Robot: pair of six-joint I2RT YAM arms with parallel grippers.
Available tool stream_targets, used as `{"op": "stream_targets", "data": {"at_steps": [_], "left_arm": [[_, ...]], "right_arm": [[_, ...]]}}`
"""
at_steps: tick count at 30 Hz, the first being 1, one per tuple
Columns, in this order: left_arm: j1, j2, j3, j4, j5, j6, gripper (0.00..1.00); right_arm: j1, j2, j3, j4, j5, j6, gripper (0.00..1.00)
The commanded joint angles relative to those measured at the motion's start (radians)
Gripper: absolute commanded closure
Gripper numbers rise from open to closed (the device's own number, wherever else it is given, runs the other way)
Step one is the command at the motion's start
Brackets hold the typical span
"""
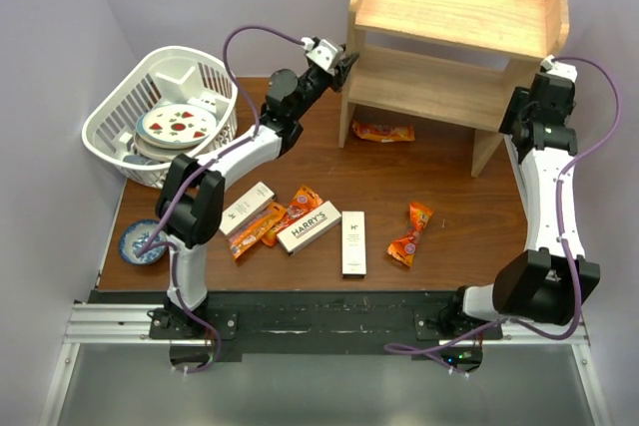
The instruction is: Place and organize the shaving razors onto the shelf
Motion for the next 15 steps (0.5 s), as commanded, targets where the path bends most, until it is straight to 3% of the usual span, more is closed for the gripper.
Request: {"op": "stream_targets", "data": {"at_steps": [1, 8, 15], "left_arm": [[0.033, -0.005, 0.031, 0.092, -0.129, 0.122, 0.78], [0.057, -0.024, 0.017, 0.098, -0.12, 0.162, 0.87], [0.057, -0.018, 0.017, 0.084, -0.12, 0.159, 0.71]], "right_arm": [[-0.002, 0.076, 0.034, 0.192, -0.084, 0.026, 0.41], [-0.003, 0.193, 0.097, 0.262, -0.136, 0.062, 0.46], [0.0, 0.307, 0.205, 0.314, -0.136, 0.079, 0.45]]}}
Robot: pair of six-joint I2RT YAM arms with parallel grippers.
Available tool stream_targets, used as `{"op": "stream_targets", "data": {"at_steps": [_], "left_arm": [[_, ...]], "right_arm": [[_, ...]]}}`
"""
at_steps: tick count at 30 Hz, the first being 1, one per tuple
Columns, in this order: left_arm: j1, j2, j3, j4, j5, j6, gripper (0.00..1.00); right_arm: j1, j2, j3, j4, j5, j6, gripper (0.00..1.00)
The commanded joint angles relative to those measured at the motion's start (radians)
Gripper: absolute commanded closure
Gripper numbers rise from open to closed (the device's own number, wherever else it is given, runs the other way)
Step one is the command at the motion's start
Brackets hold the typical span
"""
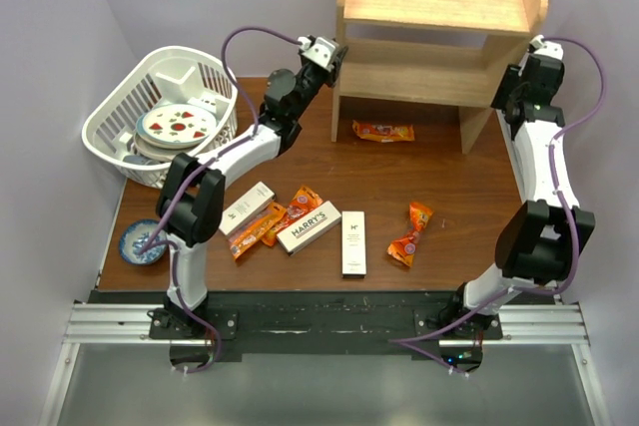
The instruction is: Place and organize the shaving razors onto the shelf
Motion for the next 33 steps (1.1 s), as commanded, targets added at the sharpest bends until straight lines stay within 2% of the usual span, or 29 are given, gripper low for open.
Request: {"op": "stream_targets", "data": {"at_steps": [1, 4, 7, 10, 13, 14, 17, 19, 21, 23, 24, 26, 27, 30, 33], "left_arm": [[0.045, -0.024, 0.02, 0.072, 0.001, 0.087, 0.71], [0.045, -0.02, 0.017, 0.081, 0.02, 0.096, 0.69], [0.044, -0.032, -0.001, 0.081, 0.047, 0.095, 0.67], [0.045, -0.05, -0.024, 0.075, 0.047, 0.078, 0.59], [0.045, -0.083, -0.053, 0.078, 0.046, 0.07, 0.48], [0.045, -0.104, -0.061, 0.075, 0.044, 0.066, 0.35], [0.047, -0.19, -0.124, 0.074, 0.015, 0.069, 0.16], [0.047, -0.254, -0.219, 0.074, -0.005, 0.076, 0.09], [0.054, -0.365, -0.33, 0.052, -0.017, 0.08, 0.07], [0.064, -0.478, -0.439, -0.024, -0.011, 0.064, 0.04], [0.065, -0.51, -0.47, -0.056, -0.008, 0.052, 0.03], [0.073, -0.591, -0.552, -0.173, 0.029, 0.014, 0.02], [0.073, -0.612, -0.573, -0.213, 0.038, 0.001, 0.0], [0.073, -0.641, -0.589, -0.451, 0.032, -0.103, 0.0], [0.073, -0.598, -0.526, -0.668, 0.049, -0.18, 0.0]], "right_arm": [[-0.008, 0.058, 0.075, 0.141, 0.002, 0.05, 0.45], [-0.005, 0.044, 0.035, 0.226, -0.023, 0.048, 0.44], [0.002, 0.048, 0.038, 0.219, -0.016, 0.053, 0.44], [0.002, 0.038, 0.029, 0.209, -0.019, 0.048, 0.41], [0.002, 0.0, -0.005, 0.22, -0.042, 0.042, 0.37], [0.005, -0.012, -0.022, 0.22, -0.039, 0.042, 0.35], [0.015, -0.078, -0.063, 0.171, -0.01, 0.047, 0.27], [0.026, -0.165, -0.103, 0.117, -0.004, 0.039, 0.23], [0.067, -0.23, -0.161, 0.024, 0.01, 0.01, 0.21], [0.147, -0.316, -0.227, -0.042, -0.009, -0.041, 0.2], [0.179, -0.339, -0.255, -0.095, -0.059, -0.117, 0.19], [0.251, -0.402, -0.33, -0.137, -0.14, -0.166, 0.19], [0.276, -0.414, -0.351, -0.166, -0.235, -0.194, 0.19], [0.359, -0.405, -0.391, -0.17, -0.327, -0.193, 0.19], [0.42, -0.368, -0.39, -0.132, -0.397, -0.185, 0.18]]}}
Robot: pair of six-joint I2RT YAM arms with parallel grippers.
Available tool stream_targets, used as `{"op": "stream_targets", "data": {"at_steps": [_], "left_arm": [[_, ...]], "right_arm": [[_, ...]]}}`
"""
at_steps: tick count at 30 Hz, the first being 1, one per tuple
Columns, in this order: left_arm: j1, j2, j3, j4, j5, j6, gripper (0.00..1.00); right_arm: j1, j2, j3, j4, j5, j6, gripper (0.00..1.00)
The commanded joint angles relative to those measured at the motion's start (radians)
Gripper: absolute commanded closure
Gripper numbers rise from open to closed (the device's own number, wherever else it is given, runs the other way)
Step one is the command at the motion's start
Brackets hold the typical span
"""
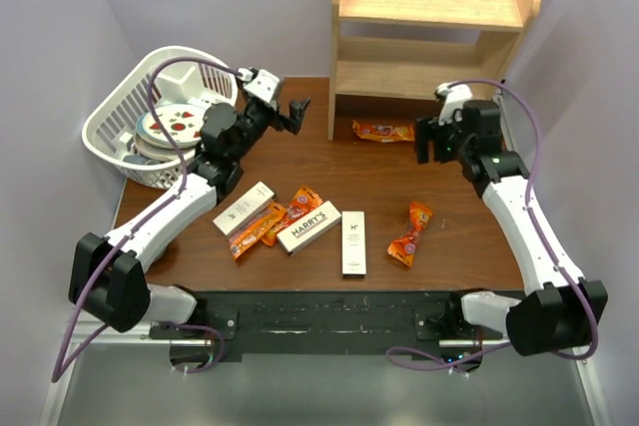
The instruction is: Place and organize the shaving razors onto the shelf
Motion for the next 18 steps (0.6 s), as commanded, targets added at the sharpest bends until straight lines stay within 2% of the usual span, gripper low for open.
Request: {"op": "stream_targets", "data": {"at_steps": [1, 3, 5, 8, 12, 15, 18], "left_arm": [[0.005, 0.075, 0.047, -0.414, 0.029, -0.131, 0.0], [0.0, 0.068, 0.07, -0.493, 0.043, -0.093, 0.0], [0.0, 0.039, 0.07, -0.556, 0.106, 0.066, 0.0], [0.002, 0.025, 0.092, -0.673, 0.12, 0.186, 0.0], [0.029, 0.013, 0.135, -0.817, 0.1, 0.133, 0.0], [0.051, -0.091, 0.062, -0.773, 0.115, 0.09, 0.0], [0.057, -0.197, 0.005, -0.759, 0.063, 0.051, 0.0]], "right_arm": [[0.075, 0.059, -0.023, 0.008, -0.186, -0.03, 0.18], [0.107, 0.098, -0.008, 0.019, -0.227, -0.029, 0.17], [0.17, 0.138, 0.049, -0.014, -0.241, -0.032, 0.17], [0.236, 0.223, 0.11, -0.097, -0.26, -0.068, 0.17], [0.312, 0.275, 0.118, -0.191, -0.25, -0.064, 0.17], [0.328, 0.255, 0.063, -0.194, -0.243, -0.01, 0.17], [0.33, 0.249, 0.054, -0.257, -0.252, 0.088, 0.16]]}}
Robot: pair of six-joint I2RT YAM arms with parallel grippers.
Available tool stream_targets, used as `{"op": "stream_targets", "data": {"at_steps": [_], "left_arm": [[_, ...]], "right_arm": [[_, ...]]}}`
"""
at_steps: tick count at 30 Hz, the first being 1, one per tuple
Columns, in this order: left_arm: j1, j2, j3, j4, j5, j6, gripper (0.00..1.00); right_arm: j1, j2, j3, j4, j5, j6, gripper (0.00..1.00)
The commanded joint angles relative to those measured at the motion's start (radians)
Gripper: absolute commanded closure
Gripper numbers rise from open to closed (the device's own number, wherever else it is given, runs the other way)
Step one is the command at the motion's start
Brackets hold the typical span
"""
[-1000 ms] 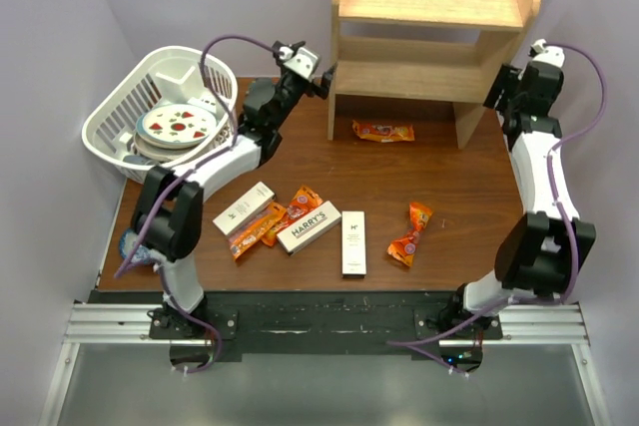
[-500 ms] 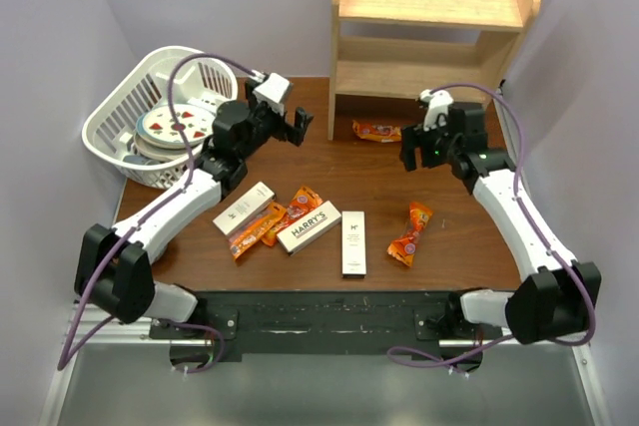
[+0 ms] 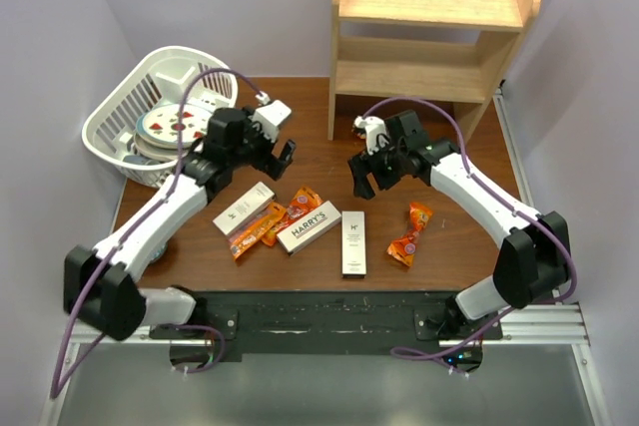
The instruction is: Place and organize the shaving razors onto the shelf
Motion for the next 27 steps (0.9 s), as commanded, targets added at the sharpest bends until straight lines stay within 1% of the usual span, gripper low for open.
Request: {"op": "stream_targets", "data": {"at_steps": [1, 2, 4, 5, 7, 9, 13, 18, 22, 23, 24, 27], "left_arm": [[0.017, -0.193, -0.051, -0.002, -0.024, -0.06, 0.0], [0.019, -0.215, -0.062, -0.003, -0.018, -0.062, 0.0], [0.019, -0.277, -0.101, 0.009, -0.016, -0.067, 0.0], [0.022, -0.298, -0.109, 0.019, -0.016, -0.068, 0.0], [0.071, -0.342, -0.118, 0.013, 0.012, -0.096, 0.0], [0.125, -0.367, -0.12, -0.01, 0.019, -0.123, 0.0], [0.172, -0.416, -0.155, -0.014, 0.051, -0.146, 0.0], [0.235, -0.45, -0.175, -0.014, 0.08, -0.172, 0.0], [0.277, -0.46, -0.163, -0.019, 0.105, -0.179, 0.0], [0.292, -0.462, -0.16, -0.019, 0.106, -0.179, 0.0], [0.3, -0.463, -0.157, -0.016, 0.106, -0.206, 0.0], [0.33, -0.46, -0.152, -0.008, 0.112, -0.219, 0.0]], "right_arm": [[0.0, -0.043, -0.02, -0.108, -0.042, 0.132, 0.16], [0.004, -0.039, -0.026, -0.139, -0.05, 0.179, 0.15], [0.021, -0.019, -0.042, -0.168, -0.052, 0.224, 0.12], [0.026, -0.008, -0.048, -0.173, -0.055, 0.261, 0.07], [0.043, 0.001, -0.04, -0.185, -0.08, 0.281, 0.01], [0.07, 0.027, -0.026, -0.211, -0.069, 0.303, 0.01], [0.139, 0.064, -0.029, -0.19, 0.057, 0.396, 0.01], [0.239, 0.145, -0.011, -0.16, 0.085, 0.465, 0.01], [0.261, 0.219, 0.043, -0.191, 0.154, 0.499, 0.01], [0.265, 0.23, 0.053, -0.2, 0.19, 0.504, 0.01], [0.265, 0.237, 0.069, -0.208, 0.204, 0.505, 0.01], [0.279, 0.26, 0.075, -0.229, 0.247, 0.507, 0.01]]}}
